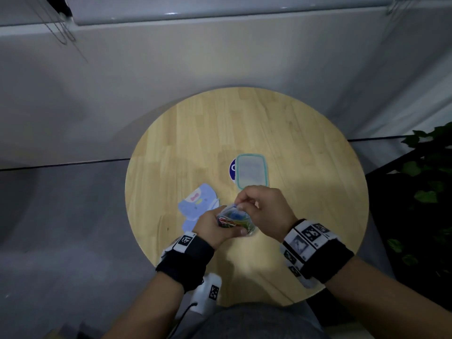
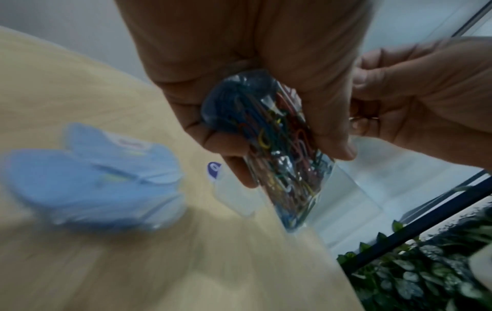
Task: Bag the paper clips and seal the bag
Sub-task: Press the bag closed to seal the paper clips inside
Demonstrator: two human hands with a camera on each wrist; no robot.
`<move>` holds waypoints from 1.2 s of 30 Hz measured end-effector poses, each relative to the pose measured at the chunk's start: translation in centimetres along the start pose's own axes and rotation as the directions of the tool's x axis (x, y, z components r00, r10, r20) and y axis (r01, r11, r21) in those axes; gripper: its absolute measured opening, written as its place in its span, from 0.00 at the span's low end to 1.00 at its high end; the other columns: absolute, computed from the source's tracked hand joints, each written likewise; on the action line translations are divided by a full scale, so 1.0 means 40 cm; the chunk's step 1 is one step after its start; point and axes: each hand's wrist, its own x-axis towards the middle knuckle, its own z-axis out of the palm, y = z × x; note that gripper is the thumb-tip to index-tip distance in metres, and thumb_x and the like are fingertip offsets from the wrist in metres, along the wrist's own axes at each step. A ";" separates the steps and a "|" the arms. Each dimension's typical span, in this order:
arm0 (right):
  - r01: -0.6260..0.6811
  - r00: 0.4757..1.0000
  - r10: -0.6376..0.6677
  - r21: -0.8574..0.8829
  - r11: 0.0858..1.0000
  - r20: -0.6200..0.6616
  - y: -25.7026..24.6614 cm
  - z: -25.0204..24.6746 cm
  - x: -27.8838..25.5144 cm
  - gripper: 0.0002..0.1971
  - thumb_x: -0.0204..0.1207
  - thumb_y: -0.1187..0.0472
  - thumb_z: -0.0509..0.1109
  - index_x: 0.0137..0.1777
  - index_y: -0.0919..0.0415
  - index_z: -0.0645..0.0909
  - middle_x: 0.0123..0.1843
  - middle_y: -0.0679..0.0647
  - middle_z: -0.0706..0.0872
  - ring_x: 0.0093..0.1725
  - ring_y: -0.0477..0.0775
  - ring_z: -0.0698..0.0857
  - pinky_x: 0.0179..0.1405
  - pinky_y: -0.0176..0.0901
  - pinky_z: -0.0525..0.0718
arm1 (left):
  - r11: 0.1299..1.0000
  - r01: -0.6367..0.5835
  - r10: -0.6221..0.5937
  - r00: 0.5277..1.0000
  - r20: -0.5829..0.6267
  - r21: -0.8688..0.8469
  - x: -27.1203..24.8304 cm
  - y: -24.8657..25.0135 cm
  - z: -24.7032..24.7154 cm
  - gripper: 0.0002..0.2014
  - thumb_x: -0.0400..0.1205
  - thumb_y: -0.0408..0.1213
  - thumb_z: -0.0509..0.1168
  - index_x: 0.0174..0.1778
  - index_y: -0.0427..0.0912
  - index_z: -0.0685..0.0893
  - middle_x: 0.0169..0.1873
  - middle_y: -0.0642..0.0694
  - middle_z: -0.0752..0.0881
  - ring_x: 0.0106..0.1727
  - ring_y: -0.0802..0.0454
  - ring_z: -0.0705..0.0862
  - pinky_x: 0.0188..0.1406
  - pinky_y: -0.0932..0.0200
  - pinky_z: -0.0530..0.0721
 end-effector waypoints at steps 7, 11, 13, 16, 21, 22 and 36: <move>0.083 0.992 -0.057 -0.239 0.967 0.114 -0.060 -0.091 0.014 0.10 0.75 0.57 0.66 0.49 0.53 0.88 0.44 0.52 0.93 0.45 0.51 0.88 0.45 0.45 0.84 | 0.988 -0.149 0.150 0.988 0.032 -0.036 -0.017 0.104 0.007 0.13 0.64 0.30 0.80 0.41 0.45 0.87 0.33 0.52 0.88 0.37 0.59 0.84 0.40 0.66 0.80; 0.117 0.993 -0.117 0.018 0.993 -0.015 -0.064 -0.141 0.002 0.10 0.75 0.56 0.66 0.50 0.51 0.88 0.46 0.44 0.89 0.44 0.37 0.85 0.45 0.35 0.83 | 0.960 -0.213 0.228 0.972 0.065 -0.180 -0.036 0.158 0.006 0.19 0.67 0.25 0.77 0.51 0.47 0.88 0.39 0.49 0.90 0.41 0.55 0.86 0.41 0.61 0.86; 0.139 0.990 -0.138 0.037 0.990 -0.021 -0.060 -0.164 -0.003 0.07 0.72 0.57 0.72 0.49 0.52 0.88 0.49 0.44 0.82 0.45 0.32 0.80 0.44 0.23 0.75 | 0.945 -0.258 0.275 0.959 0.064 -0.202 -0.042 0.183 0.001 0.19 0.71 0.21 0.73 0.56 0.41 0.85 0.32 0.55 0.89 0.33 0.62 0.85 0.32 0.69 0.81; 0.106 0.990 -0.112 0.076 0.991 0.081 -0.053 -0.186 -0.012 0.12 0.67 0.59 0.78 0.50 0.48 0.87 0.53 0.47 0.76 0.49 0.33 0.76 0.48 0.22 0.72 | 0.929 -0.311 0.329 0.942 0.059 -0.202 -0.054 0.211 -0.004 0.16 0.73 0.23 0.70 0.58 0.32 0.83 0.24 0.57 0.87 0.27 0.67 0.81 0.25 0.76 0.75; 0.053 0.956 -0.115 0.227 0.972 0.271 -0.074 -0.216 -0.009 0.07 0.72 0.63 0.75 0.50 0.56 0.88 0.50 0.56 0.83 0.50 0.52 0.84 0.55 0.47 0.81 | 0.927 -0.343 0.363 0.922 0.134 -0.149 -0.075 0.246 -0.004 0.15 0.74 0.38 0.73 0.56 0.41 0.86 0.41 0.50 0.91 0.43 0.57 0.88 0.41 0.65 0.84; 0.043 0.949 -0.111 0.226 0.973 0.295 -0.077 -0.222 -0.009 0.06 0.73 0.64 0.73 0.50 0.58 0.88 0.49 0.58 0.82 0.52 0.55 0.84 0.56 0.46 0.81 | 0.930 -0.339 0.359 0.921 0.153 -0.141 -0.076 0.246 -0.004 0.16 0.73 0.43 0.72 0.56 0.46 0.86 0.45 0.48 0.91 0.48 0.52 0.88 0.48 0.58 0.86; 0.001 0.995 -0.055 0.571 0.821 0.078 -0.071 -0.221 -0.039 0.11 0.63 0.77 0.77 0.43 0.65 0.89 0.36 0.50 0.90 0.33 0.49 0.87 0.37 0.36 0.86 | 0.874 -0.304 0.326 0.945 -0.007 -0.379 -0.109 0.268 0.037 0.14 0.76 0.38 0.65 0.56 0.40 0.84 0.44 0.41 0.90 0.47 0.44 0.89 0.42 0.52 0.87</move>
